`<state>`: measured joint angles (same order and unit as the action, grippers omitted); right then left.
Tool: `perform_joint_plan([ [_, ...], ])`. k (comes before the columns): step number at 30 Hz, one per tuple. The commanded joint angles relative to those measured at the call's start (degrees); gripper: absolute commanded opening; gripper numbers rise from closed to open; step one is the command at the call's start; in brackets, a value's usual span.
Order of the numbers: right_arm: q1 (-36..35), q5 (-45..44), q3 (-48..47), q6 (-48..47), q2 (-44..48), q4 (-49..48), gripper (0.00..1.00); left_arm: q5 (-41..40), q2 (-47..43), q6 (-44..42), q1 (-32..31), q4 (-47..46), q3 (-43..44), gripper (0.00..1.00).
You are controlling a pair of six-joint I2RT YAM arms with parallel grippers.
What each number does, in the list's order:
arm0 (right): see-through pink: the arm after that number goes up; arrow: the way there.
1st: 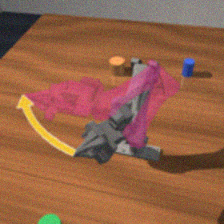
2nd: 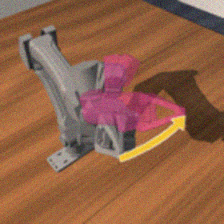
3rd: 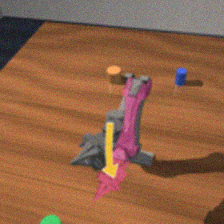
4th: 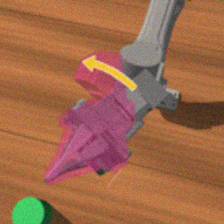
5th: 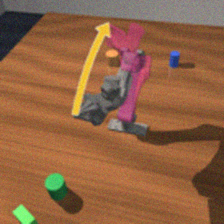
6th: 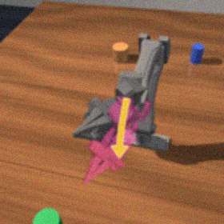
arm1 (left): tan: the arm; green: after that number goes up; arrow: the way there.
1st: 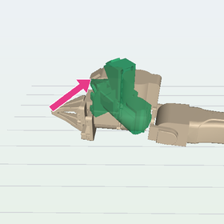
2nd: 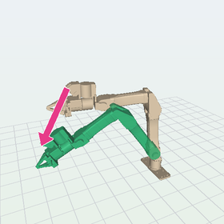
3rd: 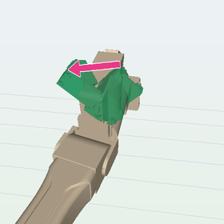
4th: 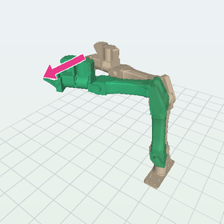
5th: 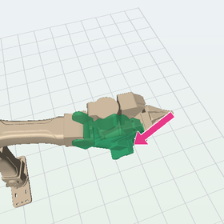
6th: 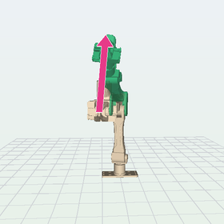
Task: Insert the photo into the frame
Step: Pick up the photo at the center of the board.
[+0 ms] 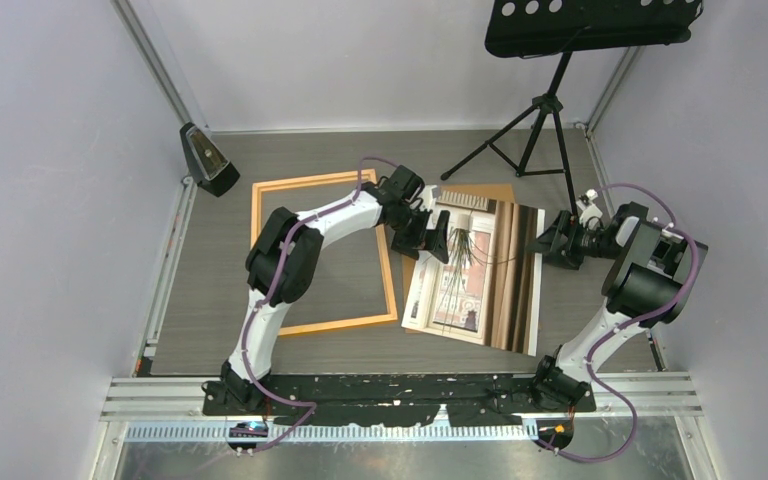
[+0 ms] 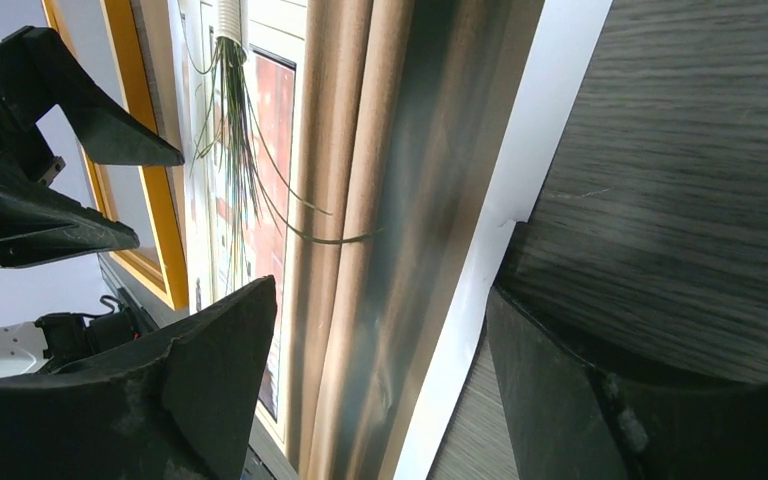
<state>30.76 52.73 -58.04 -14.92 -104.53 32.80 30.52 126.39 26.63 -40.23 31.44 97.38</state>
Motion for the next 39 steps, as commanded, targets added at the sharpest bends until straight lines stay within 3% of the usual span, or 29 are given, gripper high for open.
perform_joint_plan([
  [1,-0.62,0.21,0.91,-2.96,-1.69,3.63,0.82,3.48,1.1,0.59,-0.91,-2.4,-1.66,0.98],
  [16,-0.57,7.02,-0.97,-9.52,-2.64,9.16,0.75,4.81,1.27,0.08,-0.91,-3.07,-1.7,0.98],
  [20,-0.53,7.29,-1.65,-9.49,-2.66,9.24,0.63,4.43,1.23,-0.34,-0.91,-2.59,-1.67,0.98],
  [28,0.04,6.83,-3.74,-8.88,-1.44,9.28,0.29,2.64,0.06,-1.6,-0.91,-1.91,-1.66,0.98],
  [39,0.44,3.28,-5.43,-9.02,1.85,9.24,0.1,1.3,-0.55,-2.29,-0.74,-1.21,-1.4,0.98],
])
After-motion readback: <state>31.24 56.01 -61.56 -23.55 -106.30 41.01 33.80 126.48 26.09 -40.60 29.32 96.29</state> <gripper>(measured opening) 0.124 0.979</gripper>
